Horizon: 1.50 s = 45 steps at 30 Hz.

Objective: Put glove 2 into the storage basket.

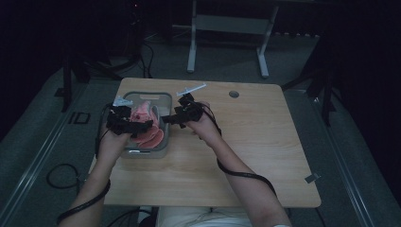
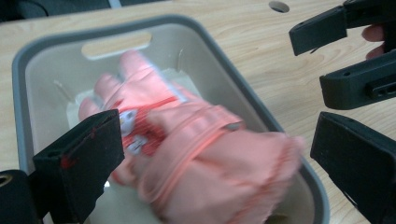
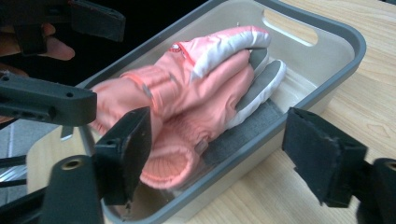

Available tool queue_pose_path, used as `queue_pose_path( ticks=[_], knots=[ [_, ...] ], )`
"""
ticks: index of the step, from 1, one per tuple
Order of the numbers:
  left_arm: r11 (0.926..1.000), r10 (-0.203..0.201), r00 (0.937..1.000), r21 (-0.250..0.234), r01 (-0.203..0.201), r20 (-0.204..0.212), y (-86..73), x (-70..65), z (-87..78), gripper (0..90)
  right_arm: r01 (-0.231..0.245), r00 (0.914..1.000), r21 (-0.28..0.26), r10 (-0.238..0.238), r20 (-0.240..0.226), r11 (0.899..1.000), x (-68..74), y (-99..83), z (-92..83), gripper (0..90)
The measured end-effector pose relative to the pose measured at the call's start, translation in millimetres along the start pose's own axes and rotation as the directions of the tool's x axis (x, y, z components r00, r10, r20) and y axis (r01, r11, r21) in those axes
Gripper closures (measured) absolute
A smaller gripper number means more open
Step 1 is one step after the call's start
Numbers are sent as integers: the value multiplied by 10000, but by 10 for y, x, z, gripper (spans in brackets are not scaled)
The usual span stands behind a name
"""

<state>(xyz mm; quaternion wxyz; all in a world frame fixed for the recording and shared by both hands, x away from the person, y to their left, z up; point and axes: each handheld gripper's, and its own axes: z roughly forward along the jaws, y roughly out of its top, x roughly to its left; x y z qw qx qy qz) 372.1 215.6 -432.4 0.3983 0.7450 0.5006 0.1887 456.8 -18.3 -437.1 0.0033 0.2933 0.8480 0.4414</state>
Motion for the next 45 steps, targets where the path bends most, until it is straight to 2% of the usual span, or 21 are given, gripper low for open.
queue_pose_path(
  ticks=[8, 15, 17, 18, 23, 25, 27, 28, 32, 39, 43, 45],
  knots=[
    [9982, 540, 9980, -284, -530, 343, -46, -274, -6, 28, 284, 9996, 65, -284, 26, 9996, -26, -128, -100, 205],
    [9910, 1262, 9906, -528, -1234, 534, -94, -542, -17, 28, 583, 9983, 71, -583, 33, 9983, -93, -264, -170, 202],
    [9902, 1289, 9893, -632, -1247, 678, -105, -603, -18, 28, 756, 9971, 150, -758, 95, 9970, -130, -313, -196, 201],
    [9887, 1366, 9870, -740, -1305, 851, -119, -672, -10, 28, 782, 9968, 171, -784, 134, 9968, -147, -334, -211, 200],
    [9810, 1889, 9748, -678, -1819, 1184, -169, -905, 54, 28, 828, 9963, 49, -829, 225, 9966, -206, -457, -329, 196],
    [9752, 2183, 9668, -658, -2112, 1328, -186, -1000, 85, 28, 862, 9960, 74, -864, 242, 9962, -222, -508, -362, 195],
    [9723, 2316, 9599, -700, -2230, 1578, -204, -1089, 116, 28, 833, 9962, 76, -834, 248, 9965, -241, -563, -393, 195],
    [9723, 2316, 9599, -700, -2230, 1578, -204, -1089, 116, 28, 833, 9962, 76, -834, 248, 9965, -241, -563, -393, 195],
    [9649, 2622, 9454, -687, -2535, 1935, -250, -1253, 201, 27, 913, 9954, 74, -915, 286, 9958, -267, -691, -447, 194],
    [9523, 3050, 9204, -646, -2984, 2448, -339, -1439, 346, 27, 1001, 9946, 172, -1006, 261, 9948, -325, -936, -487, 186],
    [9506, 3078, 9108, -481, -3067, 2753, -394, -1503, 424, 28, 1217, 9923, 228, -1221, 184, 9923, -319, -1081, -498, 182],
    [9461, 3182, 9055, -332, -3222, 2808, -437, -1534, 477, 28, 1298, 9911, 248, -1304, 274, 9912, -325, -1145, -491, 182]
  ],
)
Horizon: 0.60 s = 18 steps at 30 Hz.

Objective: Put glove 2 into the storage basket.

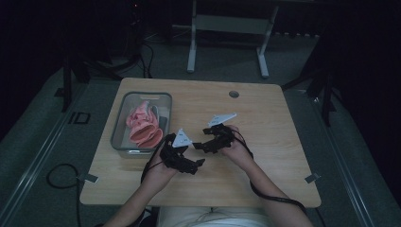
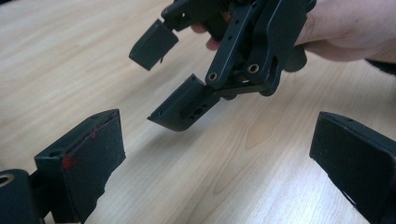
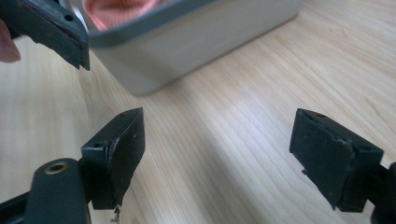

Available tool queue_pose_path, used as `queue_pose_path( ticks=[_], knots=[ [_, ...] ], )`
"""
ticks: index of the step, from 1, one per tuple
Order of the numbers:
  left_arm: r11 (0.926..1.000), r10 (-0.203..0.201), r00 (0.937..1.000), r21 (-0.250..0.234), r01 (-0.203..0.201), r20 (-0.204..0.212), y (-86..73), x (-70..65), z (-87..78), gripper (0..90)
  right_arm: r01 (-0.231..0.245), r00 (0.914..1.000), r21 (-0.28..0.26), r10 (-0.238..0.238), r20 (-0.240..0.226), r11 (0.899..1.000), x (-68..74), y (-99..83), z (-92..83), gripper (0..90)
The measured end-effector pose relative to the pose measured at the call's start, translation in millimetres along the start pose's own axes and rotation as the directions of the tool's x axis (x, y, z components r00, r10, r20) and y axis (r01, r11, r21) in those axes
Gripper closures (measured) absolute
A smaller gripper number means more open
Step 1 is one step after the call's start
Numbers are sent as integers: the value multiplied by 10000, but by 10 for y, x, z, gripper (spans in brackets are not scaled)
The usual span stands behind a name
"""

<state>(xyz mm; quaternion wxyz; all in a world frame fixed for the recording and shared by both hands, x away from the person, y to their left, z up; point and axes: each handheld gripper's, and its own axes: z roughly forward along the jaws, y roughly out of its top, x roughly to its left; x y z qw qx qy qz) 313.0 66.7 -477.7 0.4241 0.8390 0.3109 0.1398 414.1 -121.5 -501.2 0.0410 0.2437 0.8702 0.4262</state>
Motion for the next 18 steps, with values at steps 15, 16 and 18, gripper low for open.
queue_pose_path(
  ticks=[15, 16, 18],
  knots=[
    [9997, 109, 9961, 208, -128, 875, -308, -104, 324, 28, -236, 9995, -75, 238, 209, 9997, -34, -443, -9, 180],
    [9996, 147, 9963, 229, -167, 852, -321, -106, 337, 28, -267, 9994, -82, 269, 227, 9996, -30, -465, -11, 180],
    [9994, 215, 9965, 243, -236, 813, -363, -115, 377, 28, -320, 9993, -163, 323, 209, 9994, -32, -491, -18, 177]
  ],
)
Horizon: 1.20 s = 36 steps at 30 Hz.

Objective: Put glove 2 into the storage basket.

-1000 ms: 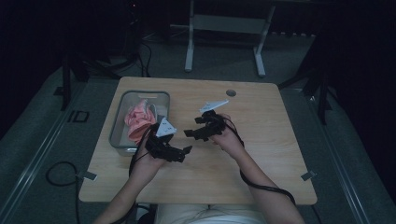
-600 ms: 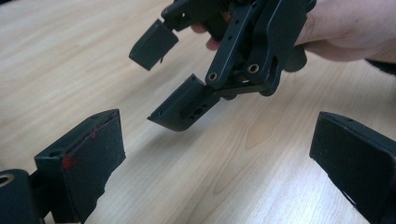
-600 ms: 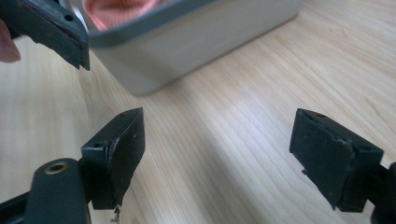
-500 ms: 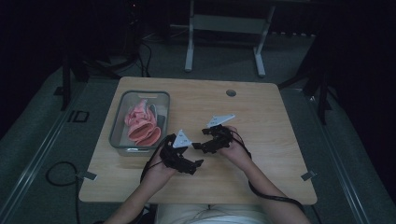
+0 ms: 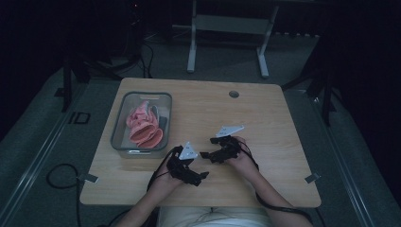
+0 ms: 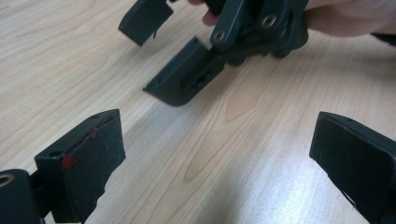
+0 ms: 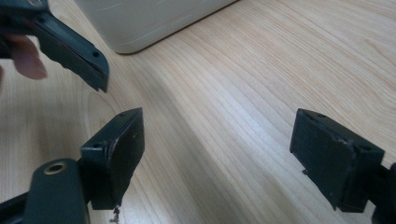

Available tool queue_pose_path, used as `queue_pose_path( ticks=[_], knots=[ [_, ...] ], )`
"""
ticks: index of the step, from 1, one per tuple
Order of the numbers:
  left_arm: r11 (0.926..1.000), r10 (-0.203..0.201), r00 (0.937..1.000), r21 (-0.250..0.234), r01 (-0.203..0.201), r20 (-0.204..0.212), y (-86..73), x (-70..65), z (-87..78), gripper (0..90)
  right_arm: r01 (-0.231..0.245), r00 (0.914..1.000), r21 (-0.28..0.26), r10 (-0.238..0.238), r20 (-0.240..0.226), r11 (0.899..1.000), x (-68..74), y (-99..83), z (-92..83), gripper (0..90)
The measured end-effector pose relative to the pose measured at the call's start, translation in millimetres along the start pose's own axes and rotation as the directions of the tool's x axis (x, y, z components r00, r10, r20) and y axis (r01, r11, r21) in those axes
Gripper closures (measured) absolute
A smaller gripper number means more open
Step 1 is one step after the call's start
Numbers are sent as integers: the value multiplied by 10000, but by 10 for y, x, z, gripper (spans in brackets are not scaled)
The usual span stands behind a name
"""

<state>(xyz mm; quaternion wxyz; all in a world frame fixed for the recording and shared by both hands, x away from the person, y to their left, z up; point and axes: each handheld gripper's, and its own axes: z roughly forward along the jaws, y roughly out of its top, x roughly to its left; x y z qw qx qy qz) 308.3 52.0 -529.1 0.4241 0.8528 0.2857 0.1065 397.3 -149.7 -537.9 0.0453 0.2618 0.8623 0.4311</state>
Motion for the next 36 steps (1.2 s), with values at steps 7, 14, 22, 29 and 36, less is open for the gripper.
queue_pose_path(
  ticks=[7, 14, 22, 29, 36],
  knots=[
    [10000, 71, 10000, 51, -71, -62, -91, 10, 93, 28, 127, 9998, 15, -128, 144, 9999, -5, -126, -21, 171],
    [9998, 84, 10000, -185, -84, 9, -119, 8, 111, 28, 172, 9990, 169, -178, 415, 9997, -7, -219, -41, 168],
    [9997, 101, 9999, -241, -98, 130, -179, -28, 133, 28, 270, 9975, 243, -286, 654, 9993, -14, -316, -76, 167],
    [9994, -164, 9998, -311, 168, 124, -213, 2, 91, 28, 144, 9974, -30, -141, 708, 9999, -46, -342, -118, 165],
    [9993, 3, 10000, -377, 0, 84, -209, -20, 84, 28, 167, 9969, -17, -165, 776, 9999, -55, -350, -114, 166]
  ],
)
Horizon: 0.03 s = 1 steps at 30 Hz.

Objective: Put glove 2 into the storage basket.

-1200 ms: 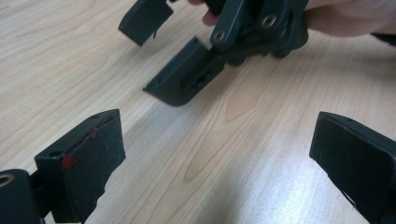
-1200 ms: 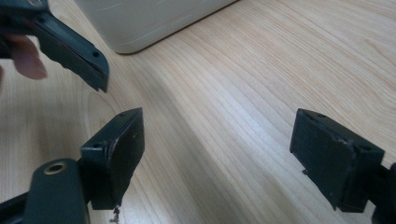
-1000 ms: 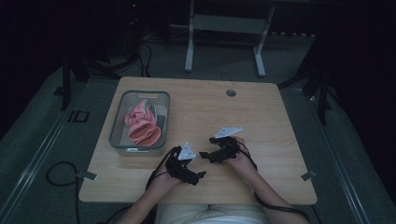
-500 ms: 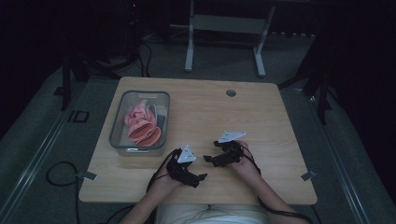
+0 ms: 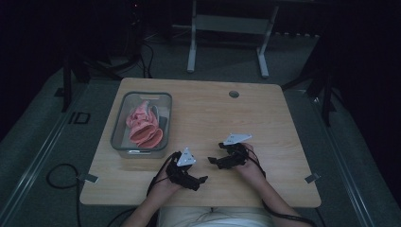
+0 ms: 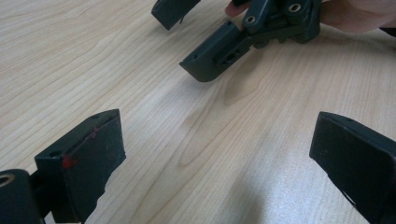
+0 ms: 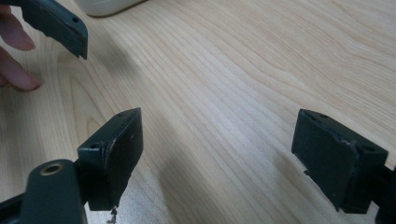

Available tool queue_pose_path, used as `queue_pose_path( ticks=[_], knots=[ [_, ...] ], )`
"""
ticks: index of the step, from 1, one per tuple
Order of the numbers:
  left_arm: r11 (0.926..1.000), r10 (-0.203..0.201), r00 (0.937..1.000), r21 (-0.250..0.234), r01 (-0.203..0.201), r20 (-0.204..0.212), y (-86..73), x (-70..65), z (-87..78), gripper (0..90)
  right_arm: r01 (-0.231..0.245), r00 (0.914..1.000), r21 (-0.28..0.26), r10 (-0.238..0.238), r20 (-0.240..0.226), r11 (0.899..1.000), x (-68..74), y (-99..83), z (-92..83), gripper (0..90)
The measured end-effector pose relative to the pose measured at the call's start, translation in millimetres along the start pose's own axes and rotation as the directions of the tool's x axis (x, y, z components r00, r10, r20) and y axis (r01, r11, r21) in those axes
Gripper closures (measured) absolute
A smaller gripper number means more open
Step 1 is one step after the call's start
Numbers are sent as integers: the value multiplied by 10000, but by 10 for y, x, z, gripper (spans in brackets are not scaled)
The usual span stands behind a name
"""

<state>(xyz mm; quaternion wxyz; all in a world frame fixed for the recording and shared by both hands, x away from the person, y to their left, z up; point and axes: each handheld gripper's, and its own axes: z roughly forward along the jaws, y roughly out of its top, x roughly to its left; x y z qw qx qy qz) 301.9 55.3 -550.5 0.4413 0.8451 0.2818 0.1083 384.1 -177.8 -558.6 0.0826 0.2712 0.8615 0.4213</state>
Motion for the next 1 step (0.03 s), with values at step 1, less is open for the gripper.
queue_pose_path(
  ticks=[1],
  knots=[
    [10000, -6, 10000, 3, 6, -4, 3, 0, -1, 28, 2, 10000, 2, -2, 15, 10000, -2, -1, 1, 165]
  ],
)
